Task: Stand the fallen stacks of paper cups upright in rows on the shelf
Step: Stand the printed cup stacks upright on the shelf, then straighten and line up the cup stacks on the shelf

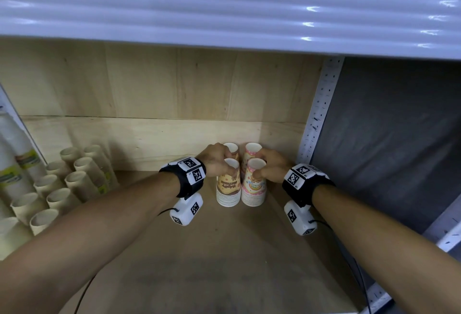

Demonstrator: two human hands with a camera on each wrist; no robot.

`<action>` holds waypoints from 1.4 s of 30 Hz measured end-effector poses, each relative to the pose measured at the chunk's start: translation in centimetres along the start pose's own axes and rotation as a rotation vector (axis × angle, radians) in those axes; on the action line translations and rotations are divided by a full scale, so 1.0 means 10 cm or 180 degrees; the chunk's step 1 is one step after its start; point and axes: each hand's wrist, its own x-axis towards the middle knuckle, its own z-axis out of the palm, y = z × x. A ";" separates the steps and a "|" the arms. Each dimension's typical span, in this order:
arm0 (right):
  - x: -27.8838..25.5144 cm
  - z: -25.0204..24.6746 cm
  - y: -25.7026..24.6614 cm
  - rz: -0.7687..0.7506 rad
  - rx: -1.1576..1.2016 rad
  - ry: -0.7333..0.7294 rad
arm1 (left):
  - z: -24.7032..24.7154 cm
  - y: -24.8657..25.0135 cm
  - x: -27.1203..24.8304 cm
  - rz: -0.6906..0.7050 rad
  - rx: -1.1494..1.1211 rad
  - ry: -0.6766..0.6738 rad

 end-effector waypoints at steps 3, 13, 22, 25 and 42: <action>0.00 -0.01 0.01 0.0030 -0.0047 -0.0030 | -0.01 0.01 0.00 -0.0018 0.0049 -0.0038; -0.36 -0.30 -0.49 0.0047 -0.0562 -0.0091 | -0.29 -0.02 -0.20 0.0072 0.0346 -0.0196; -0.49 -0.24 -1.30 -0.0390 -0.1040 -0.0047 | -1.03 -0.25 -0.60 -0.0029 0.0671 -0.0116; -0.49 -0.09 -1.62 -0.0496 -0.0913 -0.0057 | -1.30 -0.42 -0.78 -0.0105 0.0741 -0.0036; -0.91 1.15 -3.32 -0.1832 -0.0720 -0.0600 | -2.10 -1.69 -2.32 -0.0941 0.0516 0.0191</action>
